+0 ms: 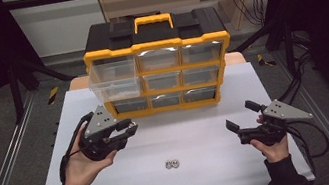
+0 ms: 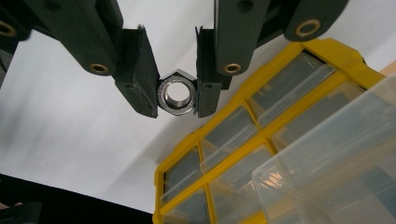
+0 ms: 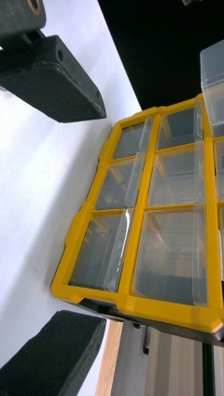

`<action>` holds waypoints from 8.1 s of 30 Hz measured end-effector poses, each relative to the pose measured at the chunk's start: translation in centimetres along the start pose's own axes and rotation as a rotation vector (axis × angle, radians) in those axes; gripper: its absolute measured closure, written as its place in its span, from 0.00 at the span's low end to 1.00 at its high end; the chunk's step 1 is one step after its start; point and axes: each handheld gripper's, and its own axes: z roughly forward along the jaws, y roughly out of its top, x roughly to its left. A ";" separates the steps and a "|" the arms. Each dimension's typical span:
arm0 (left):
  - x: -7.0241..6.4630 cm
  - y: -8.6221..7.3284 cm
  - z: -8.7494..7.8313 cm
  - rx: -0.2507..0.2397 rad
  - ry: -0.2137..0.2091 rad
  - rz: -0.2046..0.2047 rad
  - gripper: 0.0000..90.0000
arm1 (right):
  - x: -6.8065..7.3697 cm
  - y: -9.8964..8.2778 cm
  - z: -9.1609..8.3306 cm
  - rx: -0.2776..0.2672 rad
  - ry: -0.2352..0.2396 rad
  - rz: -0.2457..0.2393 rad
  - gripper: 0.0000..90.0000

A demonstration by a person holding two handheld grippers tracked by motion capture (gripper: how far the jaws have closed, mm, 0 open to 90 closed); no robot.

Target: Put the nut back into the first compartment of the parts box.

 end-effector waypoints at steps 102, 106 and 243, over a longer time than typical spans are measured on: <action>10.6 7.6 1.0 0.098 0.260 -0.126 0.77 | -0.1 0.0 0.0 0.003 0.000 0.002 0.03; 10.8 7.5 1.3 0.103 0.259 -0.129 0.77 | -0.1 0.0 0.0 0.004 0.000 0.001 0.03; -6.3 -9.9 14.6 0.261 -0.186 -0.026 0.30 | -0.1 -0.1 -0.1 0.006 0.002 -0.001 0.03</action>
